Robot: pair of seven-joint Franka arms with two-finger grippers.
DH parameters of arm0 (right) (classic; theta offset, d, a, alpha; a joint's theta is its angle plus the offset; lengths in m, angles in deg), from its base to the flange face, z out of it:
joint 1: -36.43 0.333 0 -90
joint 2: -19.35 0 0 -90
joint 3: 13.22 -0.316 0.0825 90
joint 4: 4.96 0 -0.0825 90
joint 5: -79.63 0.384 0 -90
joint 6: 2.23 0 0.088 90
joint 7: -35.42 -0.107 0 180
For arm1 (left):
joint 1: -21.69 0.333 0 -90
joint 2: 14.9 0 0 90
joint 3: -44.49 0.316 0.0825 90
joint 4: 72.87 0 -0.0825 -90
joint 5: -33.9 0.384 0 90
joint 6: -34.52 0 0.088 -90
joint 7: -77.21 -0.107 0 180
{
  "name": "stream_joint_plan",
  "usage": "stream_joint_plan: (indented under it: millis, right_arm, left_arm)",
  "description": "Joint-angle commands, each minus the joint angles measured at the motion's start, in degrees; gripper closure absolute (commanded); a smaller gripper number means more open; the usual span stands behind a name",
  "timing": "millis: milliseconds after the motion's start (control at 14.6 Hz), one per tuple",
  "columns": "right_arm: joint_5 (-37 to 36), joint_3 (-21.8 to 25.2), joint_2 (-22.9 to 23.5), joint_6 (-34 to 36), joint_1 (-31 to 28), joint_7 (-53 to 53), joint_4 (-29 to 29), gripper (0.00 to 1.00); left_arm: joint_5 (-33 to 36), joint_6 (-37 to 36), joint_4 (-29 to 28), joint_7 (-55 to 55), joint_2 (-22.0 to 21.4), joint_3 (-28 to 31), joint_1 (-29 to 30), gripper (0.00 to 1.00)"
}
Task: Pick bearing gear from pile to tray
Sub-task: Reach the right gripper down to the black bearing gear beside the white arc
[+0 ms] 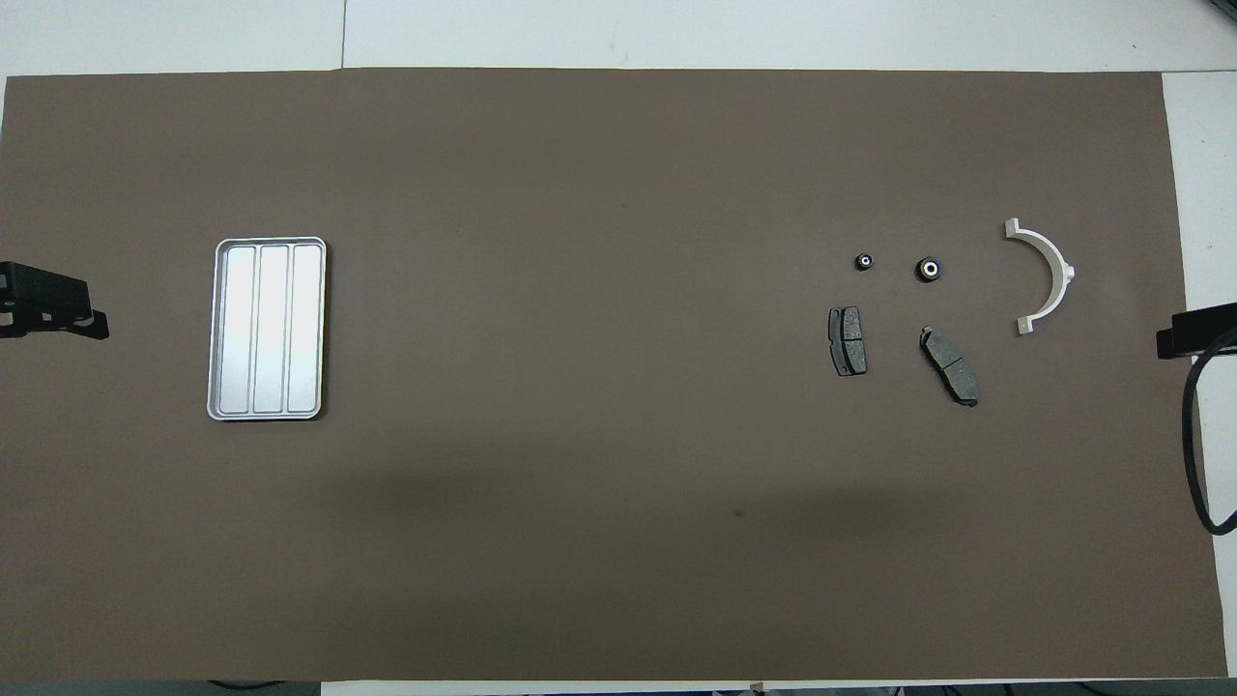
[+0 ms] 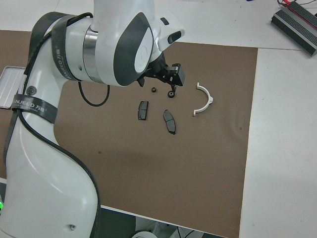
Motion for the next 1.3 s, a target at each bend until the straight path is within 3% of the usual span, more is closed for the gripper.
stream_joint_plan:
  millis: [0,480,960,1234]
  right_arm:
    - [-0.60,-0.57,-0.35,-1.26,-0.62,-0.64,0.58,0.00]
    - [-0.16,-0.66,0.34,-3.80,-0.88,-0.12,0.76,0.00]
    - [-0.25,-0.66,14.57,-12.66,-1.50,0.94,-6.54,0.00]
    - [0.28,-1.19,25.99,-15.75,-1.15,0.94,-12.68,0.01]
  left_arm:
    - [-0.01,0.25,0.20,-0.89,-0.09,-0.08,0.46,0.00]
    - [-0.01,0.51,0.20,-0.71,0.09,-0.26,0.54,0.00]
    - [-0.01,0.51,0.46,-0.36,0.53,-0.52,0.55,0.00]
    - [-0.01,0.16,0.46,-0.27,0.53,-0.26,0.63,0.00]
